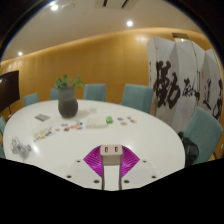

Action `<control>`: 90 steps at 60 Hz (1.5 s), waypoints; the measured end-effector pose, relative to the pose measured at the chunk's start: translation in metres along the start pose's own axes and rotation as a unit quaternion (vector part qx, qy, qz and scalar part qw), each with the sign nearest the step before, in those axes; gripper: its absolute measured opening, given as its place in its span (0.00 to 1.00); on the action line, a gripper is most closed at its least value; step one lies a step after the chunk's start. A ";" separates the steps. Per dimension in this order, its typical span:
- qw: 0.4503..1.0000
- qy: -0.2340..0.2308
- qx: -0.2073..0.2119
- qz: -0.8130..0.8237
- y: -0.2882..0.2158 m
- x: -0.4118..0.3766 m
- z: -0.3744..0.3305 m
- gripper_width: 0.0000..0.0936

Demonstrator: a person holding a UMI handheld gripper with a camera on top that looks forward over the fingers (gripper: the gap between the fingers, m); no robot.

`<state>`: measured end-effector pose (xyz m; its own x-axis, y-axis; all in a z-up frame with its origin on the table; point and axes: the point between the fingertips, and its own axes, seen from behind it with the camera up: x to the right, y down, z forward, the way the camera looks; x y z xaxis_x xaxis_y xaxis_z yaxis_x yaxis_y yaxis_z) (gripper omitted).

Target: Unplug charger

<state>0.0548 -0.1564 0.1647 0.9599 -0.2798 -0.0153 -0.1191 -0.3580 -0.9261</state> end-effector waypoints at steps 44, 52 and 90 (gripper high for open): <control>0.991 0.027 -0.125 -0.036 0.100 0.060 -0.027 0.92; 0.992 0.034 -0.113 -0.047 0.088 0.046 -0.085 0.93; 0.991 0.063 -0.111 -0.041 0.090 0.024 -0.234 0.93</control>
<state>0.0079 -0.4036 0.1688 0.9311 -0.3459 0.1160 -0.1092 -0.5677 -0.8160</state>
